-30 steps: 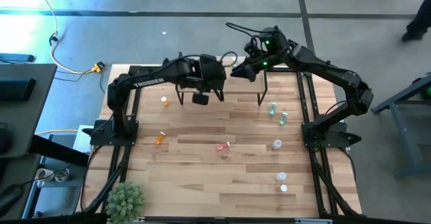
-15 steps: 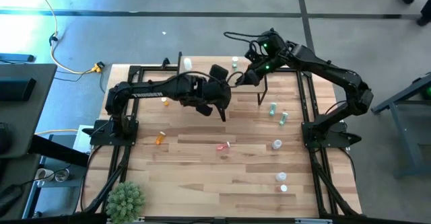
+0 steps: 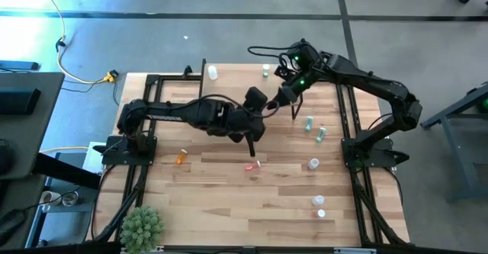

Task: Pick and place medicine bottles onto shelf by color
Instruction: Put the top pink pill bottle on the shelf

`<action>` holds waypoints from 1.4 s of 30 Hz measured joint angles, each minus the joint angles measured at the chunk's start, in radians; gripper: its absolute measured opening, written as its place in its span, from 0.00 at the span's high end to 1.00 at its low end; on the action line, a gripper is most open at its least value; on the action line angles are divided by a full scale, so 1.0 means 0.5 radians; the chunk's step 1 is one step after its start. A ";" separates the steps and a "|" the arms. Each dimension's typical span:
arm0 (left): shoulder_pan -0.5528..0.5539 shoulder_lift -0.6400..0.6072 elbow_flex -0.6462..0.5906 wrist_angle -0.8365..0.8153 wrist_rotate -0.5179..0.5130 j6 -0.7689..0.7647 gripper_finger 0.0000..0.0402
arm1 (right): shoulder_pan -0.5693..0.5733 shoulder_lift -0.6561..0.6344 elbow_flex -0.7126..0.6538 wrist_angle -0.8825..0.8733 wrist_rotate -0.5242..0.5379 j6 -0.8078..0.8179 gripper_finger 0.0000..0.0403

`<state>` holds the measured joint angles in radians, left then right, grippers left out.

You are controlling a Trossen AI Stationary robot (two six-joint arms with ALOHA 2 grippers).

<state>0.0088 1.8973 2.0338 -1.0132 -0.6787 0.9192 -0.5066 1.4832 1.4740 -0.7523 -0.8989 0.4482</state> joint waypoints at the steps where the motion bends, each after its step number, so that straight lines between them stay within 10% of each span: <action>1: -0.014 0.000 0.000 0.017 -0.018 0.015 0.77 | 0.007 0.000 0.000 -0.002 -0.020 0.024 0.52; 27: -0.113 0.002 0.000 0.213 -0.191 0.316 0.77 | 0.164 0.001 -0.002 -0.014 -0.210 0.330 0.53; 42: -0.112 0.002 0.001 0.218 -0.192 0.316 0.77 | 0.164 0.002 -0.003 -0.019 -0.184 0.351 0.78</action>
<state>-0.0471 1.8980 2.0342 -0.9042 -0.7746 1.0775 -0.4244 1.4841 1.4723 -0.7620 -0.9911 0.6239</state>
